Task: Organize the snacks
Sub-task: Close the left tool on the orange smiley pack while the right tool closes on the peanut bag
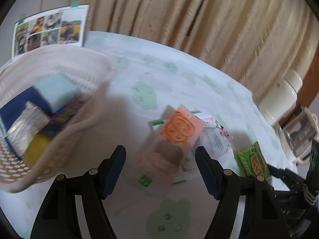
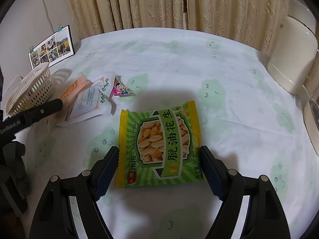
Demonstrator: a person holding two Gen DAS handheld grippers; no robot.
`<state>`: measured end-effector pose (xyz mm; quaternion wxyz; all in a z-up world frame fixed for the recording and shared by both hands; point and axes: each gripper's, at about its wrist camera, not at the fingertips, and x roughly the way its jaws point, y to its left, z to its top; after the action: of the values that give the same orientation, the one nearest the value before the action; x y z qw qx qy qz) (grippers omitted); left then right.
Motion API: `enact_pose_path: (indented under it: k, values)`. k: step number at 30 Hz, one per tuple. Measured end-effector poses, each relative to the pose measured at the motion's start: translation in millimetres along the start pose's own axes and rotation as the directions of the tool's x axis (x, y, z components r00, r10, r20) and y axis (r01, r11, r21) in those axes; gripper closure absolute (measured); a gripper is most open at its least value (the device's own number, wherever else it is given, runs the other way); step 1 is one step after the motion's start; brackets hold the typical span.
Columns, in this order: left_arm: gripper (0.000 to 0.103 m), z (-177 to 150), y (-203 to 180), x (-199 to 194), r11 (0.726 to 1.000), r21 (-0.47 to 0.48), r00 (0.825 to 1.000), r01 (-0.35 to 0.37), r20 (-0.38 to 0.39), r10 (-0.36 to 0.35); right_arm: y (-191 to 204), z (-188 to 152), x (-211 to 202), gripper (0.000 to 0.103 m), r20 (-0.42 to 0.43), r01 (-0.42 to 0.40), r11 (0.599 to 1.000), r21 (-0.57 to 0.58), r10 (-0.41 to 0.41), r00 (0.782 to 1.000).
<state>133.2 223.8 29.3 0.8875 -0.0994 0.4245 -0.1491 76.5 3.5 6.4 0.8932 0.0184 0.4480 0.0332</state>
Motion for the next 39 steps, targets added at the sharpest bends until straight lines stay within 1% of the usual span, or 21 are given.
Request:
enact_pose_path:
  k: [4, 9, 11, 12, 13, 17, 18, 24, 28, 31, 39]
  values:
    - [0.031, 3, -11, 12, 0.999, 0.052, 0.999, -0.015, -0.043, 0.018, 0, 0, 0, 0.026, 0.0, 0.0, 1.0, 0.0, 0.0, 1.0]
    - [0.031, 4, -20, 16, 0.994, 0.104, 0.998, -0.031, -0.057, 0.037, 0, 0, 0, 0.026, 0.001, 0.0, 1.0, 0.0, 0.0, 1.0]
    - [0.04, 4, -22, 17, 0.993, 0.117, 0.998, -0.026, -0.058, 0.033, 0, 0, 0, 0.026, 0.002, -0.001, 1.0, 0.003, 0.001, 1.0]
    - [0.052, 4, -22, 16, 0.992, 0.124, 0.998, -0.022, -0.059, 0.029, -1, 0, 0, 0.026, 0.003, 0.0, 1.0, 0.006, 0.0, 1.0]
    - [0.057, 3, -23, 16, 0.991, 0.129, 0.998, -0.019, -0.06, 0.027, -2, 0, 0, 0.028, 0.005, 0.0, 1.0, 0.009, 0.0, 1.0]
    - [0.061, 0, -24, 13, 0.991, 0.134, 0.998, -0.015, -0.056, 0.022, -7, 1, -2, 0.032, 0.012, -0.012, 0.999, 0.038, 0.011, 1.0]
    - [0.064, -1, -24, 12, 0.991, 0.137, 0.998, -0.012, -0.054, 0.02, -7, 0, -2, 0.033, 0.013, -0.012, 0.999, 0.041, 0.012, 1.0]
    - [0.065, -6, -31, -2, 0.987, 0.16, 1.0, -0.003, -0.018, 0.006, -8, 0, -3, 0.037, 0.019, -0.019, 0.998, 0.059, 0.018, 1.0]
    - [0.065, -6, -32, -15, 0.989, 0.148, 1.0, 0.024, 0.013, -0.027, -10, 1, -4, 0.039, 0.021, -0.028, 0.997, 0.075, 0.027, 0.999]
    - [0.065, -4, -32, -22, 0.99, 0.14, 0.999, 0.033, 0.036, -0.038, -11, 0, -4, 0.039, 0.023, -0.036, 0.996, 0.087, 0.034, 0.999]
    - [0.065, -3, -29, -43, 0.992, 0.123, 0.993, 0.012, 0.116, -0.027, -15, 0, -7, 0.04, 0.031, -0.067, 0.991, 0.118, 0.063, 0.998]
